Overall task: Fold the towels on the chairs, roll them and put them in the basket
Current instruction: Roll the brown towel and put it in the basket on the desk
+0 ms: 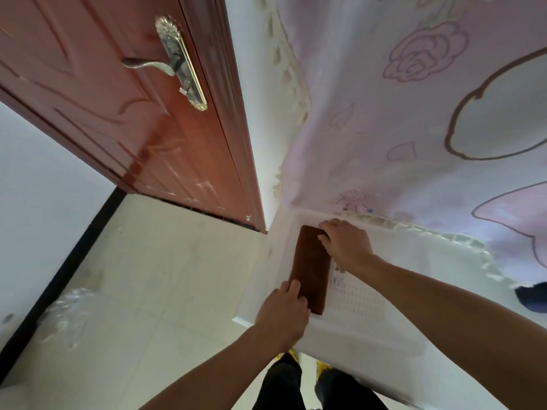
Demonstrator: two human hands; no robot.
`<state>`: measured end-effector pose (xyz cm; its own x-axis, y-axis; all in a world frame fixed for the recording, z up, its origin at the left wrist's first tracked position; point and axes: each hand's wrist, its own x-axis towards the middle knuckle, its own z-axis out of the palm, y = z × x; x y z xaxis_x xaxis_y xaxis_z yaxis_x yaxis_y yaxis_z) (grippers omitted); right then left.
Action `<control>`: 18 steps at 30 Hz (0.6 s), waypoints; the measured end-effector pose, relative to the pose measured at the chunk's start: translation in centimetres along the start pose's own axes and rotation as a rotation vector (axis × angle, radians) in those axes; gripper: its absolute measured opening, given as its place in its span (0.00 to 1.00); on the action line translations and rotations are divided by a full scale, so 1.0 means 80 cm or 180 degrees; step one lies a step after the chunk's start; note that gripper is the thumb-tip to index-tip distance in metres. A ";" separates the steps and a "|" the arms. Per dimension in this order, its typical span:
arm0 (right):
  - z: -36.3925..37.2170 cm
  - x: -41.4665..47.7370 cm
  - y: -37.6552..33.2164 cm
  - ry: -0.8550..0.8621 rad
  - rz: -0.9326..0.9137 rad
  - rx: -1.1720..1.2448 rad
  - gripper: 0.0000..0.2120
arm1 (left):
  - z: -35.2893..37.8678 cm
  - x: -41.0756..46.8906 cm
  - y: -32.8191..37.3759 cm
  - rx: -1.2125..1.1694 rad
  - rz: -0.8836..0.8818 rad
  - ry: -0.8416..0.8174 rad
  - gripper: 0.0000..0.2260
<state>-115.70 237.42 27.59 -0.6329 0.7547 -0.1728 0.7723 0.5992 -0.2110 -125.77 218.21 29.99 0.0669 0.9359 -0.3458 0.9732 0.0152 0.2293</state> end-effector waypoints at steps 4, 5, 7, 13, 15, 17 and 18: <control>-0.001 -0.018 0.005 -0.0171 -0.1080 -0.0511 0.21 | 0.003 0.002 0.009 0.0101 0.0240 -0.0130 0.19; 0.003 -0.020 0.003 -0.0399 -0.1203 -0.0580 0.24 | 0.004 0.001 0.010 0.0049 0.0163 -0.0236 0.22; 0.010 -0.019 0.003 -0.0865 -0.1229 -0.0633 0.27 | 0.005 0.002 0.009 0.0005 -0.0021 -0.0453 0.28; 0.015 -0.012 0.023 -0.1105 -0.1212 -0.0172 0.29 | 0.008 0.014 0.013 0.0177 -0.0211 -0.0795 0.34; 0.013 -0.011 0.025 -0.1214 -0.1250 -0.0198 0.30 | 0.004 0.018 0.015 0.0193 -0.0248 -0.0918 0.34; 0.004 -0.010 0.024 -0.1326 -0.1263 -0.0223 0.31 | -0.001 0.017 0.018 0.0175 -0.0291 -0.1011 0.32; -0.001 -0.010 0.023 -0.1331 -0.1242 -0.0206 0.32 | -0.003 0.014 0.021 0.0181 -0.0295 -0.1012 0.30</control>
<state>-113.79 237.96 27.42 -0.8297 0.3126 -0.4624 0.4706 0.8372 -0.2785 -124.15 219.39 30.21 0.0340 0.7747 -0.6315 0.9885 0.0671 0.1355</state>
